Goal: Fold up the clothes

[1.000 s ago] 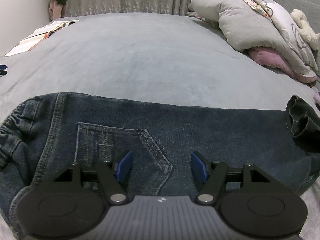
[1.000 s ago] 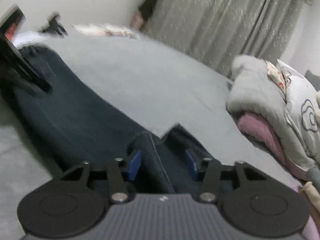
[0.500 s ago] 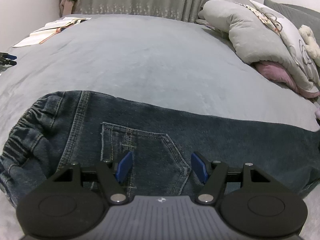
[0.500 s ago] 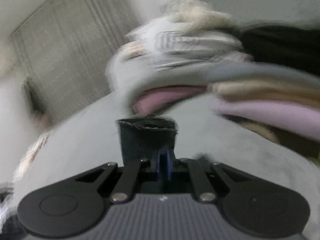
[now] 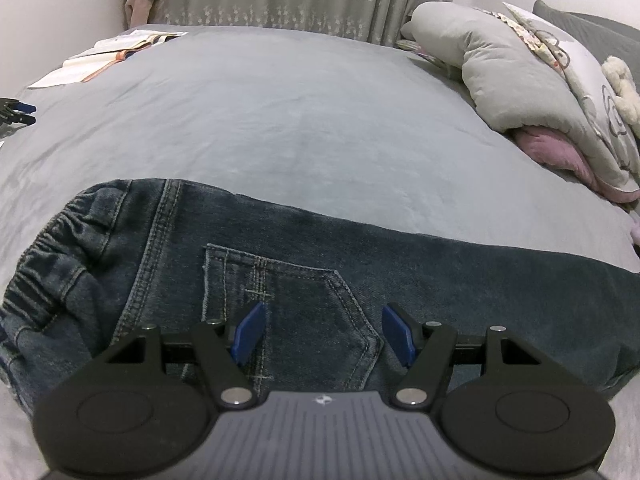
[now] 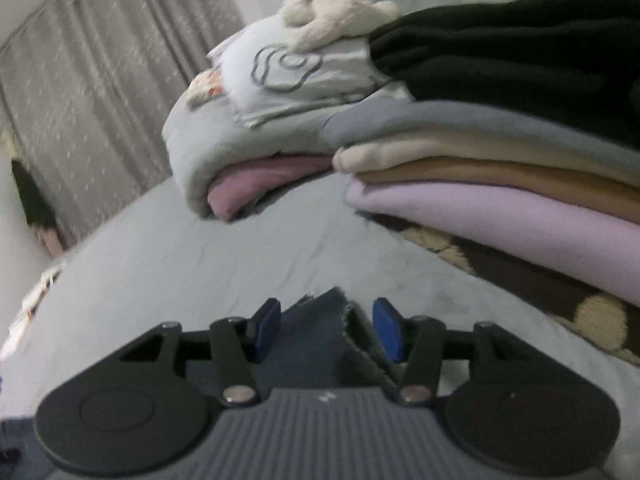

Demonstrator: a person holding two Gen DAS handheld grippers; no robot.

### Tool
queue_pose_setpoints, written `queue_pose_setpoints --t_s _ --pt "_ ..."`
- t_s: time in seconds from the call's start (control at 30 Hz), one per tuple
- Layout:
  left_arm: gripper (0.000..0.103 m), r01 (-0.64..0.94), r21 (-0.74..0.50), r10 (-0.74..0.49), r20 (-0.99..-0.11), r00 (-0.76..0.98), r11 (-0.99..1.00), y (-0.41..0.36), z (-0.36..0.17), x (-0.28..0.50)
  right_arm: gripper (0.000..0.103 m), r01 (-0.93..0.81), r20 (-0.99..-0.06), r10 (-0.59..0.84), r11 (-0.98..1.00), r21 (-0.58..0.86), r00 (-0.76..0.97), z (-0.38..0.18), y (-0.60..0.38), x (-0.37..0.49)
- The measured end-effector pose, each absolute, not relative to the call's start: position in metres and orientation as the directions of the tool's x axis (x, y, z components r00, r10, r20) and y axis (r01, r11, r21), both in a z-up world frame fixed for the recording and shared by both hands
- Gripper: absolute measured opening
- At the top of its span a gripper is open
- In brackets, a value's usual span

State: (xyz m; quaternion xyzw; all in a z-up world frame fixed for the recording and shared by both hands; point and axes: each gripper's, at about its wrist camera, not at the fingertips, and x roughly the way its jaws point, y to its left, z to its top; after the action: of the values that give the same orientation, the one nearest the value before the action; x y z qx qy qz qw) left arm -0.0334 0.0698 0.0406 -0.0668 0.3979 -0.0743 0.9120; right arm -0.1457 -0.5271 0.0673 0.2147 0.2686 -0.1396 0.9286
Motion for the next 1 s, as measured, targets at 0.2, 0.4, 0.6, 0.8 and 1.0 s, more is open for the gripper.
queue_pose_setpoints --t_s 0.2,0.4,0.6,0.8,1.0 --pt "0.064 0.028 -0.189 -0.156 -0.708 0.689 0.982 0.095 0.051 -0.027 0.058 0.304 -0.585 -0.22 0.951 0.049 0.781 0.064 -0.499 -0.102" --pt "0.064 -0.075 -0.274 -0.143 -0.693 0.707 0.959 0.161 0.065 -0.02 0.059 0.296 -0.679 -0.226 0.955 -0.014 0.699 0.041 -0.488 -0.074" --pt "0.07 -0.078 -0.12 -0.016 -0.637 0.771 0.99 0.179 0.087 -0.022 0.06 0.332 -0.653 -0.223 0.942 0.046 0.723 0.049 -0.487 -0.076" --pt "0.071 -0.063 -0.02 0.032 -0.689 0.724 0.998 0.186 0.075 0.0 0.063 0.368 -0.675 -0.24 0.928 0.05 0.698 0.045 -0.492 -0.078" --pt "0.073 -0.013 -0.043 -0.024 -0.755 0.656 0.999 0.187 0.057 0.024 0.061 0.378 -0.693 -0.2 0.919 0.113 0.693 0.035 -0.502 -0.077"
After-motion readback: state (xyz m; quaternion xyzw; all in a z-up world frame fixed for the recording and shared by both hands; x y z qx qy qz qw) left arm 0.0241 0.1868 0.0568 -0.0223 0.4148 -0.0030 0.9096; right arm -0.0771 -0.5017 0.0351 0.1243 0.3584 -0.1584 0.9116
